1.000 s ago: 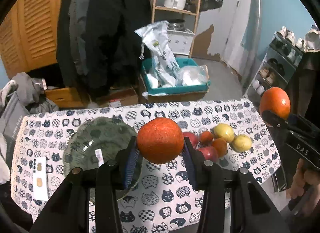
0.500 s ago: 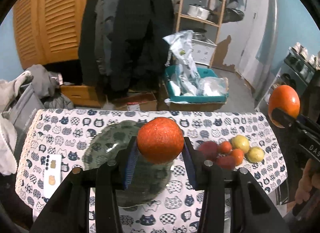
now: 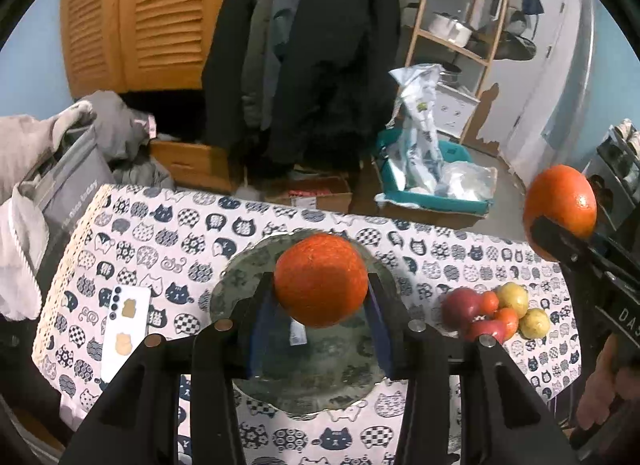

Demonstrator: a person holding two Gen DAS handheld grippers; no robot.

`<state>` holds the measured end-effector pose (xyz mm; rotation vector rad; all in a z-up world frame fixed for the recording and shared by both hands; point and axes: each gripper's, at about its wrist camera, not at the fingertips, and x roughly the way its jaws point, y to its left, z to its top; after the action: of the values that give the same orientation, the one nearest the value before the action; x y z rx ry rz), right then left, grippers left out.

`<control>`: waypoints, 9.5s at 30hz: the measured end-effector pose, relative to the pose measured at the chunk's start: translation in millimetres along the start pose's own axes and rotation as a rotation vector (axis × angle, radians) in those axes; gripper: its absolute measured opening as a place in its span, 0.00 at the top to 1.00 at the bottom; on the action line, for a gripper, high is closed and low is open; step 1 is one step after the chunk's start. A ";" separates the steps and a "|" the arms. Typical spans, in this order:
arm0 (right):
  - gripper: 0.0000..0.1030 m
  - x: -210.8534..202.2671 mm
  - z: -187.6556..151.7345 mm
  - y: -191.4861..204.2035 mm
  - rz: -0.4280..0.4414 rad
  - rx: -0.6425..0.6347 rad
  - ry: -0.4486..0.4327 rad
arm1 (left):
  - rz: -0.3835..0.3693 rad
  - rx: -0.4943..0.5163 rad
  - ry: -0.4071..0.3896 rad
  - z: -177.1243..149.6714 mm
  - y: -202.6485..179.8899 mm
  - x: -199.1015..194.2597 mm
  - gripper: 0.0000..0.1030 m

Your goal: Organize fruits

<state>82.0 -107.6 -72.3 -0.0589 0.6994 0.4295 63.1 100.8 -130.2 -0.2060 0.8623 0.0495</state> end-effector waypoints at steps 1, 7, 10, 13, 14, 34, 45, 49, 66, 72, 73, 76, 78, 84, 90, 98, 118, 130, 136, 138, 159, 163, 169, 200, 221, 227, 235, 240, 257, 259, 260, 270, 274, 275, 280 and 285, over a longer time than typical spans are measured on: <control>0.44 6.0 0.0 5.6 0.009 -0.005 0.009 | 0.007 -0.006 0.006 -0.9 4.2 3.0 0.57; 0.44 36.2 -1.8 28.3 0.050 -0.011 0.057 | 0.036 -0.026 0.060 -6.1 24.6 27.7 0.57; 0.44 54.3 -5.1 41.1 0.067 -0.029 0.079 | 0.049 -0.032 0.090 -10.5 34.3 43.7 0.57; 0.44 69.6 -9.7 48.7 0.079 -0.038 0.104 | 0.049 -0.044 0.124 -15.9 41.7 60.4 0.57; 0.44 74.8 -11.3 51.1 0.083 -0.040 0.115 | 0.049 -0.048 0.133 -17.6 43.0 65.0 0.57; 0.44 163.1 -54.7 53.9 0.121 -0.011 0.321 | 0.068 -0.091 0.334 -53.0 64.6 142.7 0.57; 0.44 181.3 -70.6 57.7 0.130 -0.028 0.389 | 0.074 -0.094 0.396 -63.7 65.8 160.2 0.56; 0.44 186.1 -72.8 53.8 0.130 -0.015 0.410 | 0.087 -0.108 0.401 -63.5 71.1 161.7 0.39; 0.42 211.4 -91.0 63.7 0.132 -0.060 0.522 | 0.081 -0.147 0.349 -60.8 94.3 121.2 0.32; 0.40 214.9 -91.1 68.8 0.129 -0.068 0.546 | 0.084 -0.156 0.343 -60.2 96.5 117.7 0.32; 0.40 214.7 -91.5 69.0 0.127 -0.068 0.545 | 0.084 -0.158 0.341 -60.0 97.1 116.8 0.32; 0.37 209.5 -87.7 67.6 0.151 -0.052 0.517 | 0.082 -0.163 0.334 -58.6 98.3 113.9 0.32; 0.35 205.3 -81.6 67.6 0.148 -0.048 0.494 | 0.080 -0.164 0.326 -56.8 98.3 110.9 0.32; 0.35 180.4 -57.0 60.4 0.157 -0.001 0.413 | 0.070 -0.159 0.299 -51.1 93.8 98.9 0.32; 0.35 140.5 -30.6 55.8 0.099 -0.019 0.312 | 0.045 -0.162 0.258 -42.4 85.9 78.1 0.32; 0.31 88.6 -14.4 45.3 0.029 -0.054 0.198 | 0.000 -0.139 0.184 -27.4 65.6 43.0 0.32; 0.25 -45.8 1.1 -10.0 -0.063 -0.025 -0.067 | -0.013 0.004 -0.070 0.9 -3.8 -48.2 0.24; 0.18 -118.8 0.4 -41.3 -0.152 -0.020 -0.232 | 0.014 0.052 -0.203 11.3 -36.7 -87.4 0.15; 0.16 -141.6 -5.0 -58.2 -0.171 -0.010 -0.268 | -0.008 0.075 -0.217 15.2 -56.7 -91.8 0.13; 0.16 -147.2 -7.5 -65.4 -0.185 -0.004 -0.273 | -0.018 0.082 -0.213 16.4 -63.5 -90.5 0.13; 0.15 -161.0 -42.2 -139.8 -0.300 0.099 -0.214 | -0.078 0.183 -0.152 14.8 -143.7 -67.5 0.09; 0.15 -161.5 -46.3 -150.2 -0.313 0.115 -0.203 | -0.079 0.202 -0.140 13.1 -152.2 -61.2 0.09; 0.15 -154.7 -51.0 -161.5 -0.329 0.129 -0.169 | -0.086 0.215 -0.099 12.7 -161.7 -41.8 0.09; 0.15 -30.7 -124.3 -257.0 -0.389 0.284 0.271 | -0.082 0.271 0.262 -26.3 -209.0 123.4 0.09; 0.15 33.0 -175.4 -292.7 -0.329 0.363 0.468 | -0.069 0.280 0.421 -48.8 -224.4 204.4 0.09; 0.15 52.8 -184.7 -300.9 -0.300 0.395 0.504 | -0.096 0.275 0.454 -53.4 -228.3 217.1 0.09; 0.15 78.1 -191.6 -304.7 -0.288 0.404 0.548 | -0.135 0.275 0.484 -57.6 -229.4 229.2 0.15; 0.15 89.2 -192.4 -304.0 -0.293 0.403 0.555 | -0.184 0.284 0.494 -60.8 -231.9 230.7 0.28; 0.25 100.4 -192.2 -299.0 -0.314 0.364 0.521 | -0.131 0.362 0.382 -59.1 -232.7 194.7 0.29; 0.25 87.1 -197.8 -298.5 -0.319 0.366 0.507 | -0.134 0.356 0.368 -57.3 -232.1 189.0 0.29; 0.25 83.6 -198.6 -297.7 -0.320 0.367 0.501 | -0.137 0.353 0.362 -56.4 -231.2 185.9 0.29; 0.25 41.8 -183.9 -282.0 -0.339 0.347 0.389 | -0.141 0.343 0.299 -48.1 -225.7 151.3 0.29; 0.25 23.9 -172.0 -275.6 -0.337 0.335 0.343 | -0.142 0.337 0.263 -42.8 -220.3 133.3 0.29; 0.25 24.3 -167.4 -272.7 -0.338 0.330 0.335 | -0.140 0.337 0.253 -41.2 -218.9 128.9 0.29; 0.25 4.3 -147.0 -254.7 -0.345 0.286 0.274 | -0.150 0.319 0.203 -33.2 -210.6 105.5 0.29; 0.25 -15.1 -129.0 -241.6 -0.334 0.268 0.216 | -0.142 0.315 0.144 -24.9 -203.0 80.4 0.29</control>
<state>90.0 -358.3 -183.3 0.0313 0.9366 0.0063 122.4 -106.1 -174.3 0.0259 0.9837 -0.2352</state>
